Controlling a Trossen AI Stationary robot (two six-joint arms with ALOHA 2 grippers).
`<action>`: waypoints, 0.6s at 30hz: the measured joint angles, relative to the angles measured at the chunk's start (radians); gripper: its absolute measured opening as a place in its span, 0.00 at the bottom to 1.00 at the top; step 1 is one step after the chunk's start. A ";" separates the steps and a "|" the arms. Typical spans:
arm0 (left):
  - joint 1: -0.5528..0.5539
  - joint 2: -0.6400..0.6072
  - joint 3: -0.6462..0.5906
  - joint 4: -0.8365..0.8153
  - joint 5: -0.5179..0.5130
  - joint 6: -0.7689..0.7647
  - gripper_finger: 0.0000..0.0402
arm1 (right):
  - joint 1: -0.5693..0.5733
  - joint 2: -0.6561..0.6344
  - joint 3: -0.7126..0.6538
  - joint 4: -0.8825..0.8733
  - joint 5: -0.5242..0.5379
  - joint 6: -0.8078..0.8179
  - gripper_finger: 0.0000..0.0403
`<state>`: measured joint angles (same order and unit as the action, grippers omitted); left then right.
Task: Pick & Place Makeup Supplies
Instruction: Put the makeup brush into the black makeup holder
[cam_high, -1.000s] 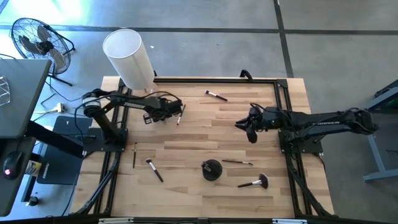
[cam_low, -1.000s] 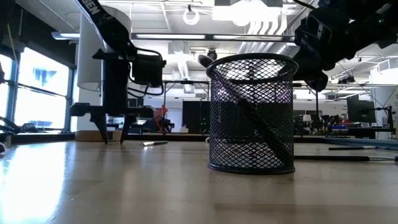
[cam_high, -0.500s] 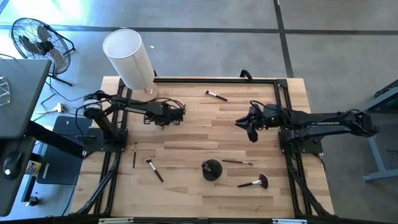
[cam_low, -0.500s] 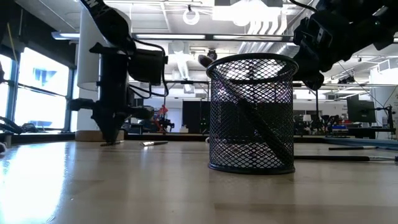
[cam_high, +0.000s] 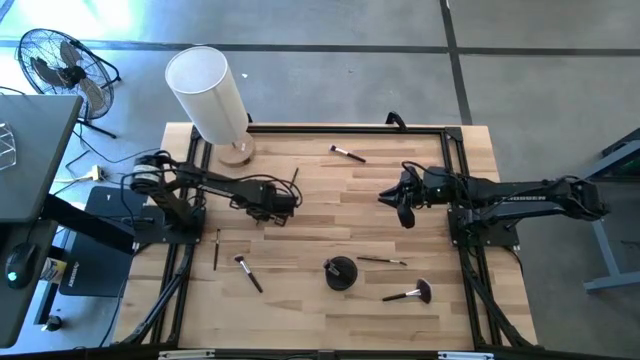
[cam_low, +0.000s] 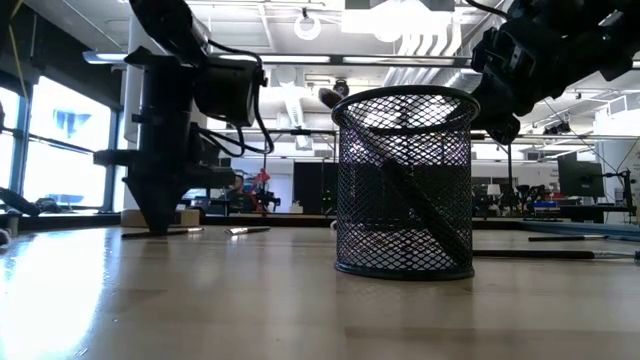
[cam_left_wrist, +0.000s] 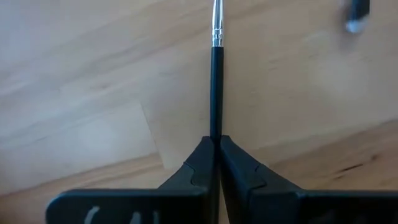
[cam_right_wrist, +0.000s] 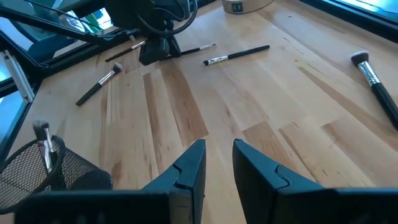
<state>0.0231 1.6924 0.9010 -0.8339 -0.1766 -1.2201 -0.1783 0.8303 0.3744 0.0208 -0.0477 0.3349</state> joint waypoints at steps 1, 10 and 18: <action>0.000 -0.005 0.007 -0.009 0.004 0.004 0.04 | 0.000 0.000 0.000 0.000 -0.003 -0.002 0.18; 0.001 -0.008 0.021 -0.045 0.031 0.016 0.22 | 0.000 0.000 0.000 0.005 -0.003 -0.004 0.18; 0.002 -0.016 0.021 -0.037 -0.057 0.024 0.29 | 0.000 0.000 0.000 0.005 -0.003 -0.018 0.18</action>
<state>0.0249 1.6764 0.9218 -0.8705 -0.2337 -1.1963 -0.1783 0.8303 0.3748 0.0257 -0.0502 0.3170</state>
